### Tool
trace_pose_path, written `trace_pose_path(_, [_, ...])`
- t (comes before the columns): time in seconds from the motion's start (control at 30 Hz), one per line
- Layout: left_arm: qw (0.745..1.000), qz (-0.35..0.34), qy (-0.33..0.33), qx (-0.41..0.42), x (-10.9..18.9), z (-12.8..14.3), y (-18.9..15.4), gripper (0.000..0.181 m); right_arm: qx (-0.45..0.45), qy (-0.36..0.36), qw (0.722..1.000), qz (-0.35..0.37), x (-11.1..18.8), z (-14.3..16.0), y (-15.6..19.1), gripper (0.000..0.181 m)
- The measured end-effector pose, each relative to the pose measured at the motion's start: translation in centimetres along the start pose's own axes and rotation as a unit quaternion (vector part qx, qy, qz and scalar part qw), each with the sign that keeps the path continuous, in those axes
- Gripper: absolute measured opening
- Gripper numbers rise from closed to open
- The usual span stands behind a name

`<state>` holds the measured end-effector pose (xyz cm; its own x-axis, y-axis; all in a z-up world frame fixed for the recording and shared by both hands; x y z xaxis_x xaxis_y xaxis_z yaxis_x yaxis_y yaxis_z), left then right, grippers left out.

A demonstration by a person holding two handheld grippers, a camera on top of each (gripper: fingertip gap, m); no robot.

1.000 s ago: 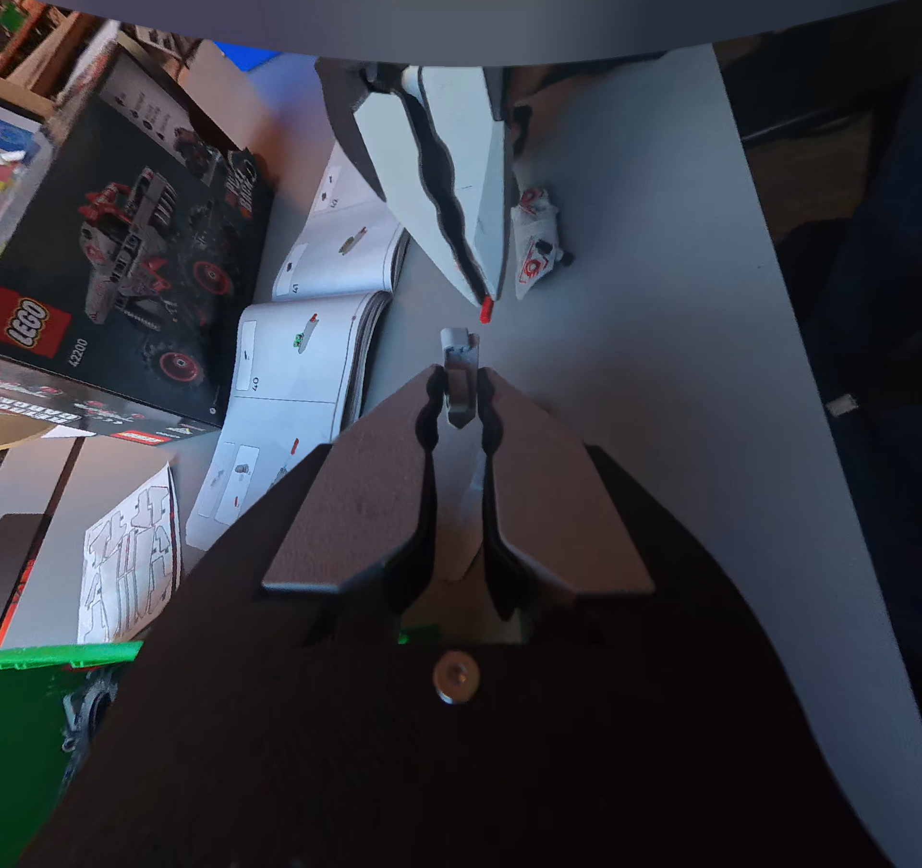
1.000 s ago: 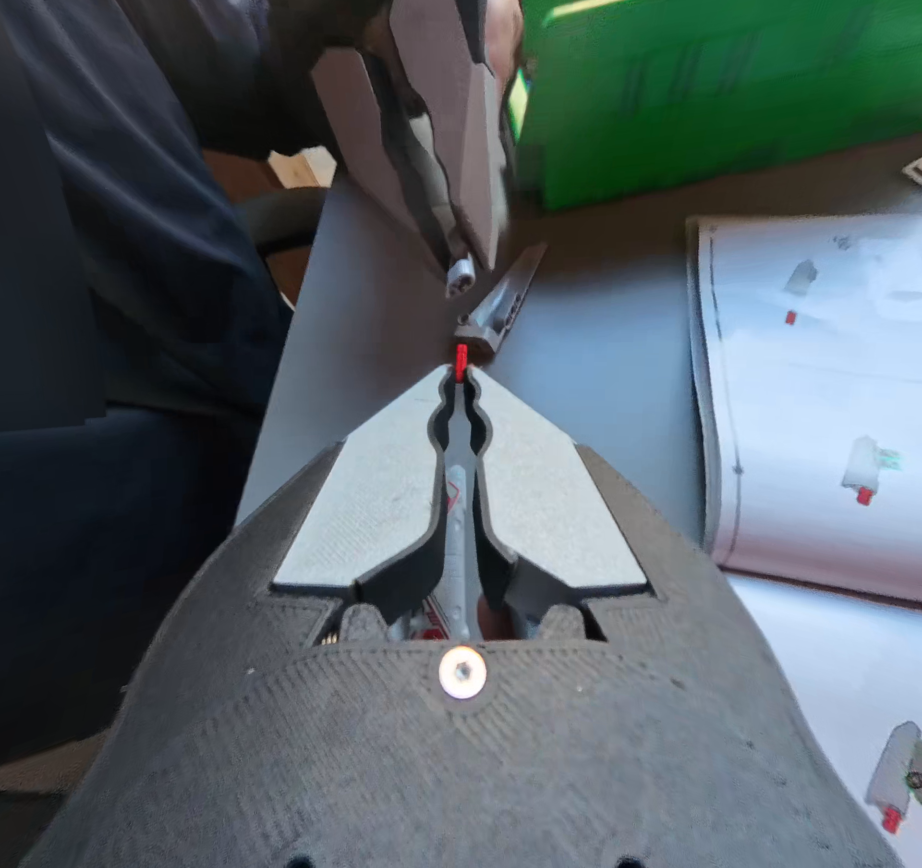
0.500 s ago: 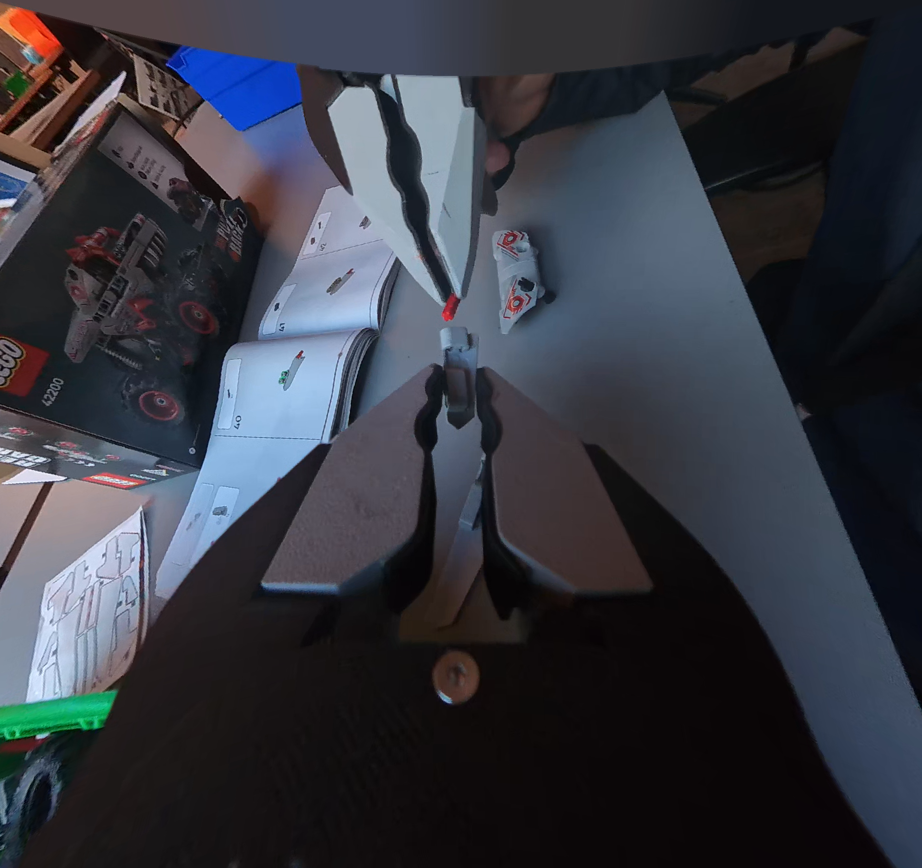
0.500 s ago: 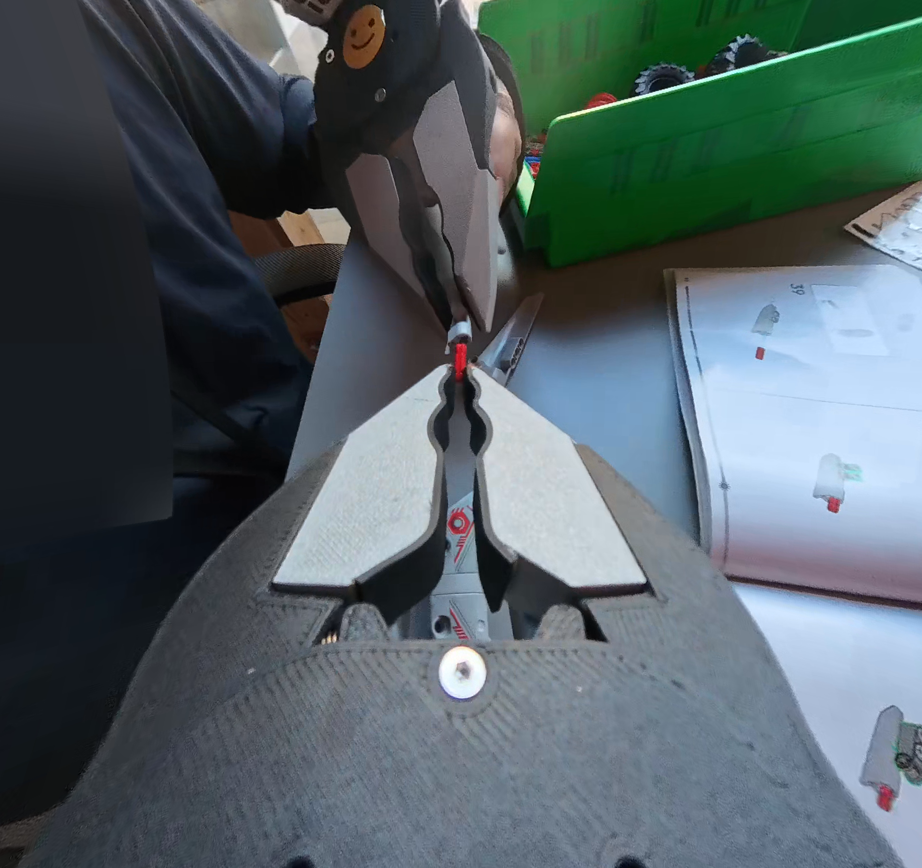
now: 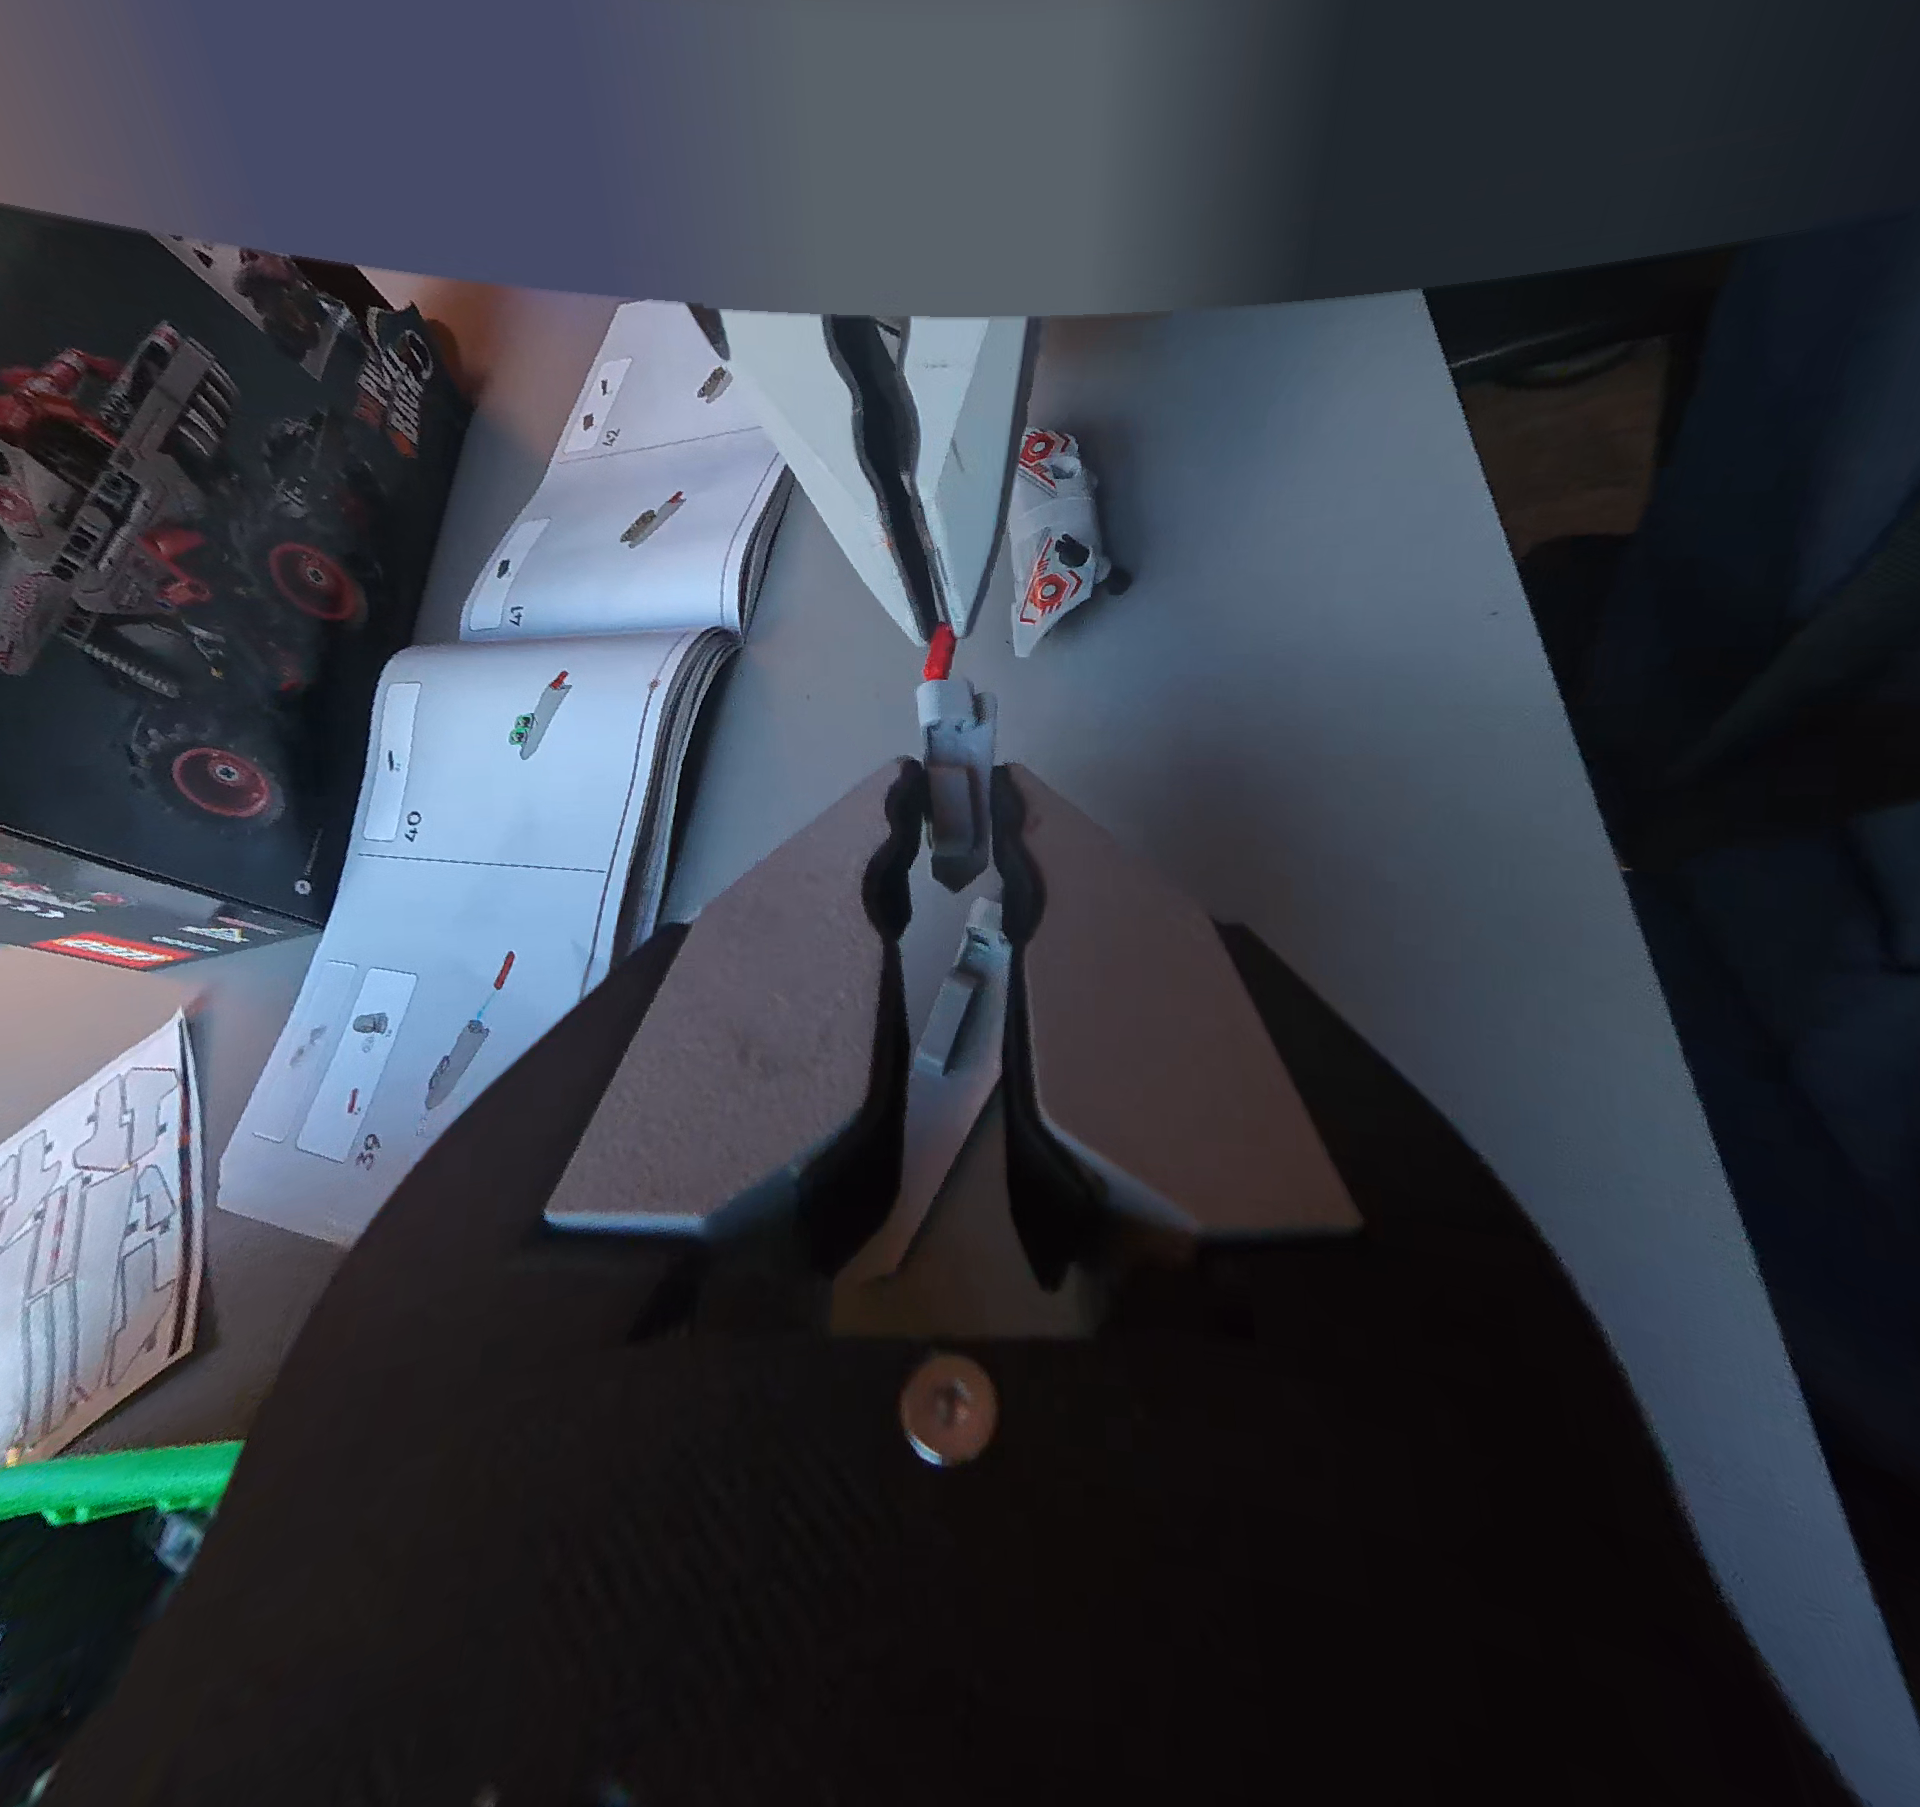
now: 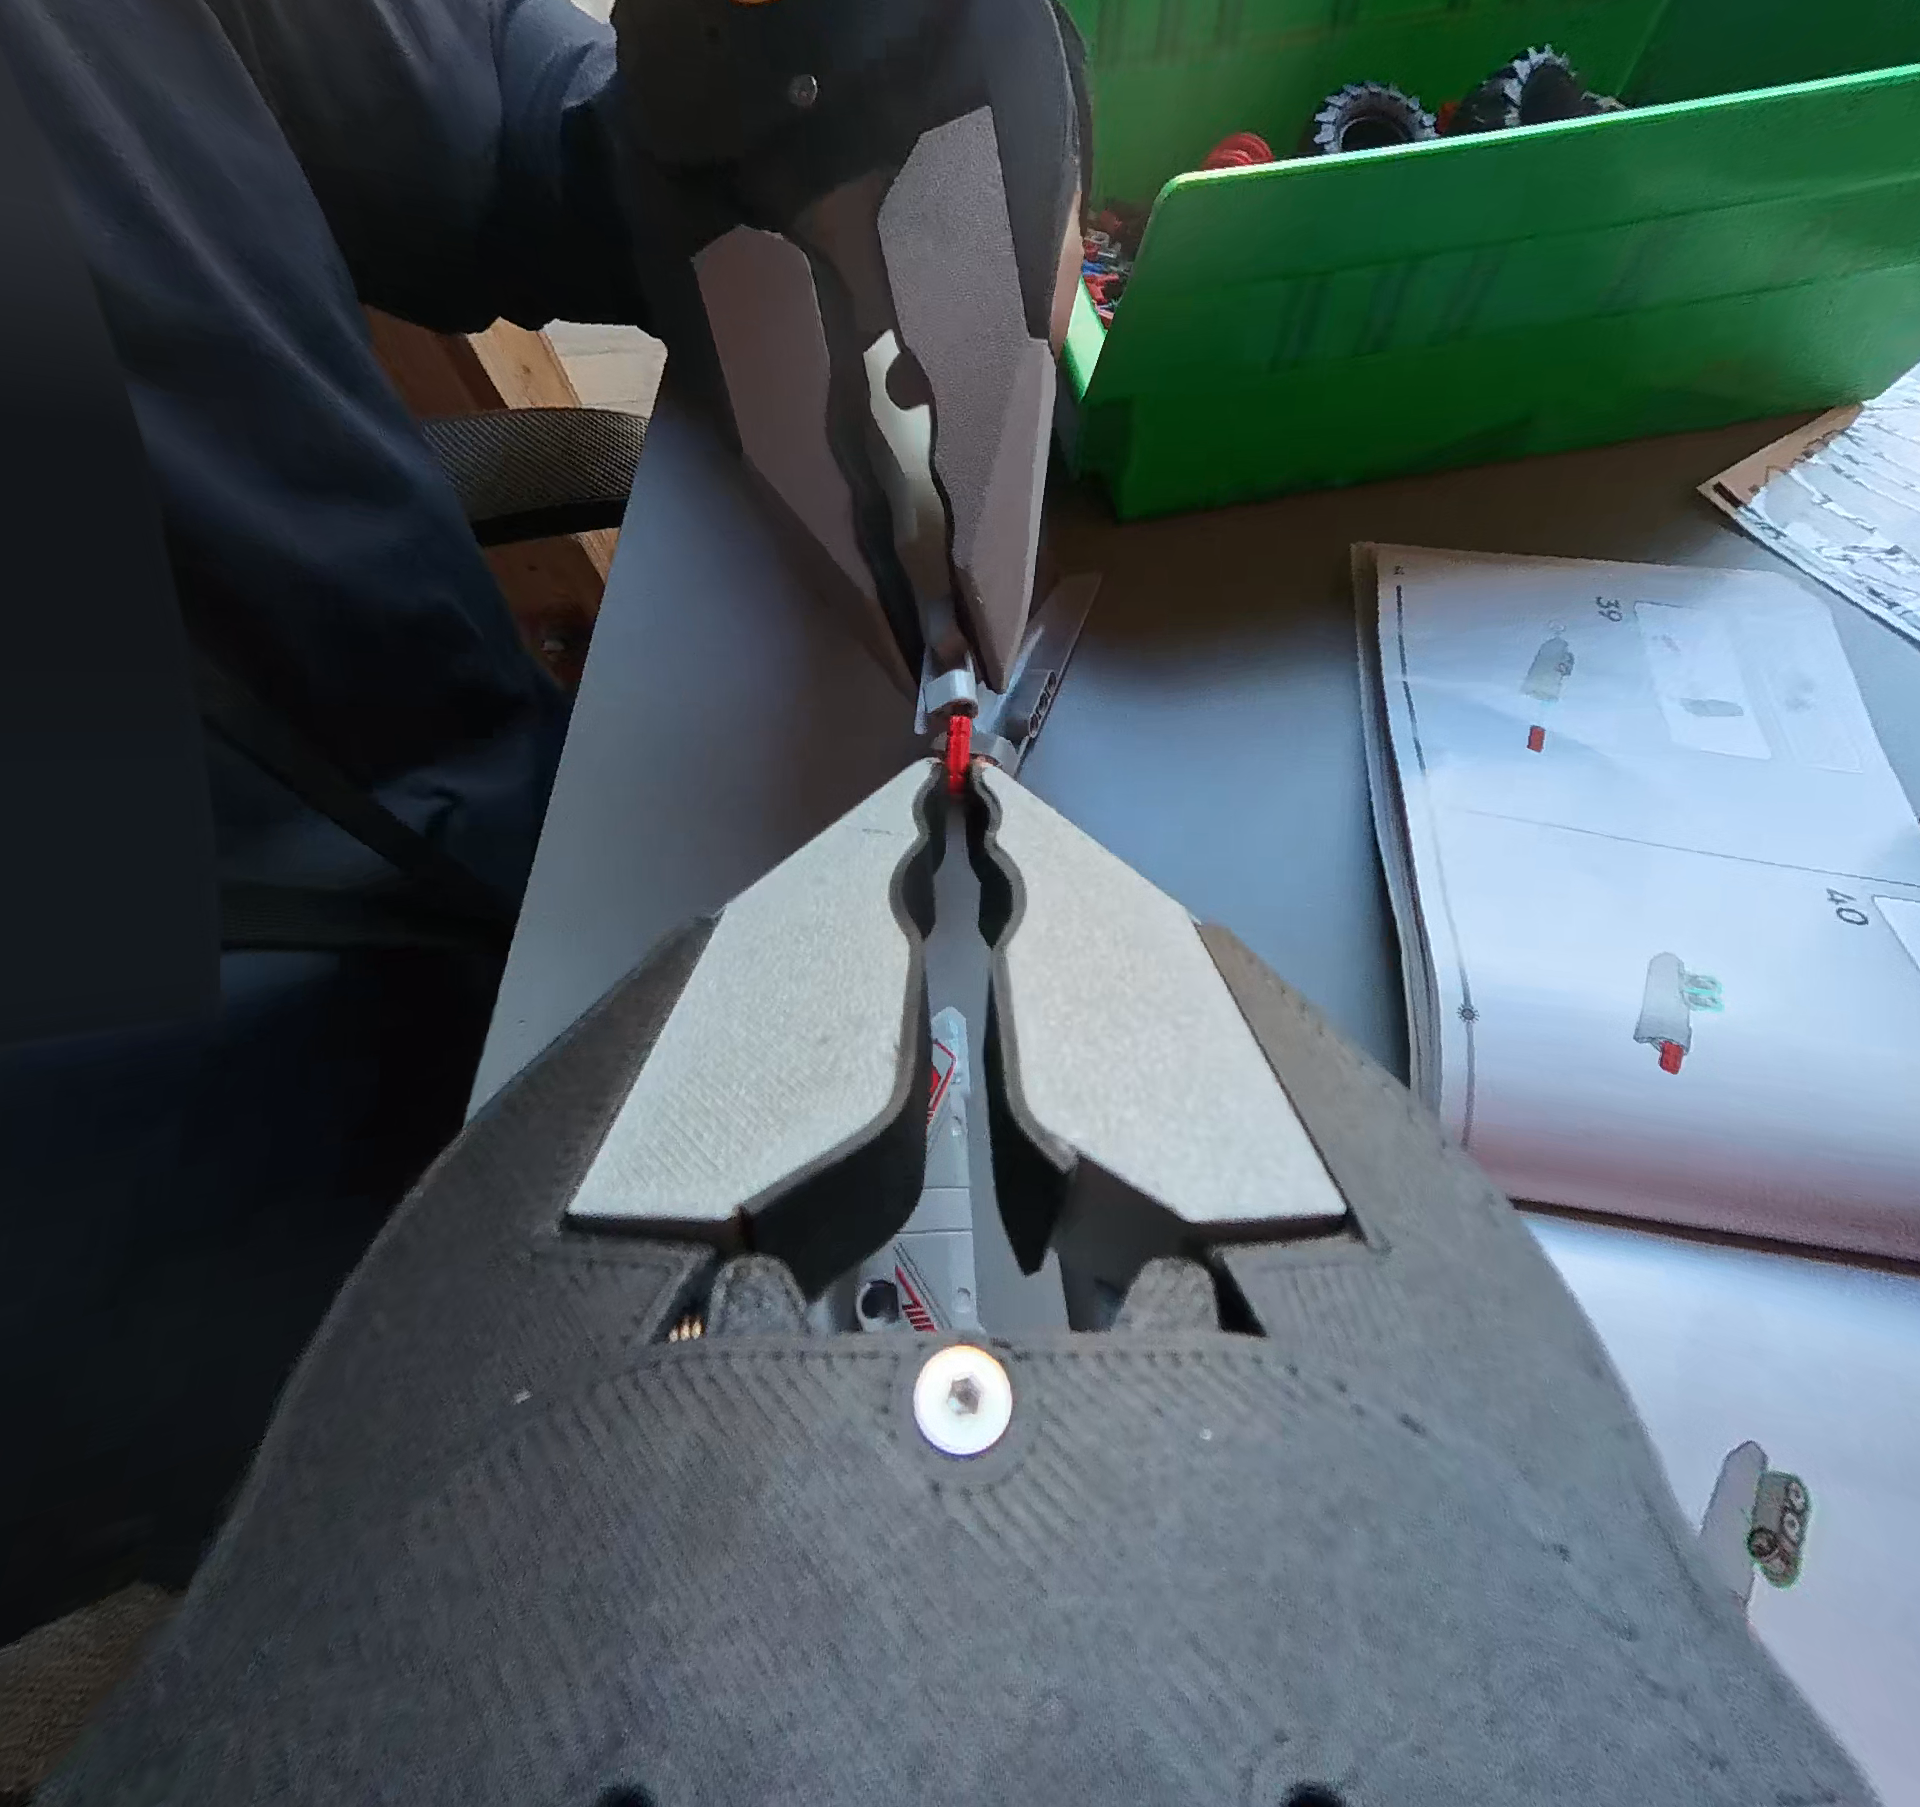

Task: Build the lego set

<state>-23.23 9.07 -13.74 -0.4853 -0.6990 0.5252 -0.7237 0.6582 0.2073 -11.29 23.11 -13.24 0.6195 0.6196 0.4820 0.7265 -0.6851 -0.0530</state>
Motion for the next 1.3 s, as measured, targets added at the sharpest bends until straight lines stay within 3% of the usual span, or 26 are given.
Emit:
trace_pose_path(0.3, [0.996,0.044,0.009,0.076,0.0,0.3,0.6,0.010,0.097,0.033,0.993,0.060,-0.5,-0.2,1.1,0.000])
trace_pose_path(0.57, [0.992,0.053,0.009,0.112,0.0,0.4,1.0,0.010,0.199,0.060,0.969,0.135,-0.9,-0.4,2.2,0.000])
trace_pose_path(1.3, [0.990,0.053,0.025,0.131,-0.1,0.6,1.2,0.010,0.225,0.074,0.960,0.149,-1.4,-0.2,2.7,0.000])
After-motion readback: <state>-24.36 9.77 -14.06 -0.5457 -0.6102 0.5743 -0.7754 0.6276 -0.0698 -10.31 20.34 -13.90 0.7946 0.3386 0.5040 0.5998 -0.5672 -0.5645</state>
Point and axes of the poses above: each gripper's, where its closed fingertips meet, x back along the fingers, z out of its underside, y = z × x across the jaws, the point moved 10 cm from there along x, back along the fingers, and after that the axes turned 7 degrees about x, right-handed, at the moved point
